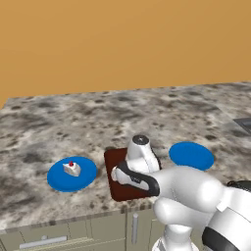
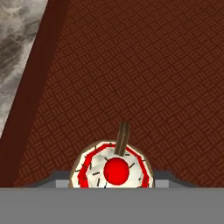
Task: Move the dessert items from the plates to the tray.
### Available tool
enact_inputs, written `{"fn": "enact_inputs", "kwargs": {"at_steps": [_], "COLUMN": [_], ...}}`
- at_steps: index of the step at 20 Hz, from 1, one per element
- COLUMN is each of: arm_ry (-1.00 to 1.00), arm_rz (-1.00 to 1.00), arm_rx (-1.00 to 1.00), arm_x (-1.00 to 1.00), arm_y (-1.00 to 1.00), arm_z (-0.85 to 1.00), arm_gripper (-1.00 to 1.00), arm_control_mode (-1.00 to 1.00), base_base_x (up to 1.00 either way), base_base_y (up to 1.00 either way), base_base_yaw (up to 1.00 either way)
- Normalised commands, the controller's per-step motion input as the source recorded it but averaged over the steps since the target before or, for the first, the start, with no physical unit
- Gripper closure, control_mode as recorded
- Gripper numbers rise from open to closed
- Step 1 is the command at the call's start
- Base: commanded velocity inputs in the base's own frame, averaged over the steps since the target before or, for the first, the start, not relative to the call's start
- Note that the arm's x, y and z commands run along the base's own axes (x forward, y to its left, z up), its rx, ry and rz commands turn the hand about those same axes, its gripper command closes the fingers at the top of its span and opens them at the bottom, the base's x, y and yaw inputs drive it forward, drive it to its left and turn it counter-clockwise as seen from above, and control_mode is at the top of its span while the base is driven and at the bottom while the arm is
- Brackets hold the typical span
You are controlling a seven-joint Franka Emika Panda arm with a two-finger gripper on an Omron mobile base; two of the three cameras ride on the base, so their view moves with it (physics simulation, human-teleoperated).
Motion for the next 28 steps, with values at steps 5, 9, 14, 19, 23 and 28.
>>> {"fn": "enact_inputs", "kwargs": {"at_steps": [5,9,14,19,23,28], "arm_ry": [0.00,0.00,0.00,0.00,0.00,0.00], "arm_rz": [0.00,0.00,0.00,0.00,0.00,0.00], "arm_rx": [0.00,0.00,0.00,0.00,0.00,0.00], "arm_x": [0.00,0.00,0.00,0.00,0.00,0.00], "arm_y": [0.00,0.00,0.00,0.00,0.00,0.00], "arm_z": [-0.28,-0.18,-0.10,0.00,0.00,0.00], "arm_gripper": [1.00,1.00,1.00,-1.00,-1.00,-1.00], "arm_control_mode": [-1.00,-1.00,-1.00,-1.00,-1.00,-1.00], "base_base_x": [0.00,0.00,0.00,0.00,0.00,0.00], "base_base_y": [0.00,0.00,0.00,0.00,0.00,0.00], "base_base_yaw": [0.00,0.00,0.00,0.00,0.00,0.00]}}
